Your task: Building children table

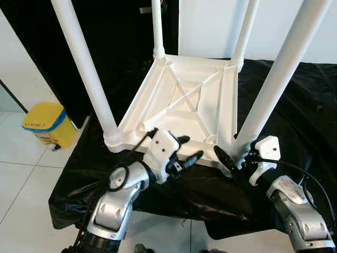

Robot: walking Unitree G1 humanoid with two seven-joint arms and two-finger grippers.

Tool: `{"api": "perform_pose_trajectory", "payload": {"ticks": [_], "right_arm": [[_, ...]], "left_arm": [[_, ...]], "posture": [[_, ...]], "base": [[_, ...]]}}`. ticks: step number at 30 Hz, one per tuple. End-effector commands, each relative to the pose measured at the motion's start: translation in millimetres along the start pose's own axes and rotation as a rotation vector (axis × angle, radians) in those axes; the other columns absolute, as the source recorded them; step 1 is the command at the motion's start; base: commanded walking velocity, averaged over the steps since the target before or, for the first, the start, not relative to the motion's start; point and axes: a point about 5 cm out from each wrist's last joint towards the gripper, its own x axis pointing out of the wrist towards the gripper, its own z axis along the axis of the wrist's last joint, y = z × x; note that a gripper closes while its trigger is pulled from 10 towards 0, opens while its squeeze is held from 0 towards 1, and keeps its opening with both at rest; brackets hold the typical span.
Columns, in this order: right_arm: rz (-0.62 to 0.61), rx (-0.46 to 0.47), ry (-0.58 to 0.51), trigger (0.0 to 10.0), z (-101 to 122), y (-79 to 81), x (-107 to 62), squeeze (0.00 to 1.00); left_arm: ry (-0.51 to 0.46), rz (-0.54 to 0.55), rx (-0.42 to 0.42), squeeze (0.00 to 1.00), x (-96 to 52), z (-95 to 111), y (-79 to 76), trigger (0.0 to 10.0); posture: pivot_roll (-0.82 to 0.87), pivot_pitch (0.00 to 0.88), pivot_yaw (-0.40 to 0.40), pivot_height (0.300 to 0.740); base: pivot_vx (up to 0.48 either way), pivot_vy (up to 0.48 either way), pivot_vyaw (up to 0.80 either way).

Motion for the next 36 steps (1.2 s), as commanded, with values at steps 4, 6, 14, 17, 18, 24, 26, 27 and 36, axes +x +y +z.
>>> {"api": "perform_pose_trajectory", "payload": {"ticks": [4,6,14,17,18,24,26,27,36], "right_arm": [[0.014,-0.003,0.028,0.0,-8.5,-0.9,-0.7,0.00],[-0.003,-0.001,0.032,0.0,-11.3,-2.7,0.0,0.00],[-0.120,0.045,0.056,10.0,-17.7,-3.1,4.0,0.00],[-0.199,0.061,0.067,10.0,-19.6,0.3,7.1,0.00],[-0.241,0.068,0.074,10.0,-21.0,2.9,8.6,0.00],[-0.424,0.116,0.115,10.0,-28.6,10.8,13.7,0.00],[-0.485,0.121,0.125,10.0,-30.9,11.1,14.4,0.00],[-0.557,0.123,0.133,10.0,-32.5,9.9,15.5,0.00],[-0.709,0.141,0.108,10.0,-27.1,11.9,27.0,0.00]], "left_arm": [[0.031,-0.050,-0.013,0.00,1.2,-6.6,-6.9,10.0],[0.041,-0.072,-0.010,0.00,2.5,-9.2,-12.2,10.0],[0.050,-0.078,-0.018,0.00,5.2,-10.9,-16.8,10.0],[0.052,-0.069,-0.017,0.00,6.0,-11.6,-16.0,10.0],[0.053,-0.064,-0.015,0.00,6.3,-11.9,-15.5,10.0],[0.051,-0.051,-0.017,0.00,8.7,-11.9,-14.2,10.0],[0.051,-0.045,-0.021,0.00,9.7,-12.4,-13.7,10.0],[0.051,-0.040,-0.022,0.00,10.7,-13.0,-13.3,10.0],[0.051,-0.012,-0.030,0.00,17.1,-14.3,-11.7,10.0]], "posture": [[-0.13,0.037,0.022,0.740],[-0.13,0.037,0.021,0.740],[-0.13,0.039,0.015,0.740],[-0.13,0.039,0.011,0.740],[-0.13,0.040,0.009,0.740],[-0.13,0.040,0.000,0.740],[-0.13,0.040,0.000,0.740],[-0.13,0.042,-0.004,0.740],[-0.13,0.044,-0.009,0.740]], "base": [[0.000,0.000,0.00],[0.000,0.000,0.00],[0.000,0.000,0.00],[0.000,0.000,0.00],[0.000,0.000,0.00],[0.000,0.000,0.00],[0.000,0.000,0.00],[0.000,0.000,0.00],[0.000,0.000,0.00]]}}
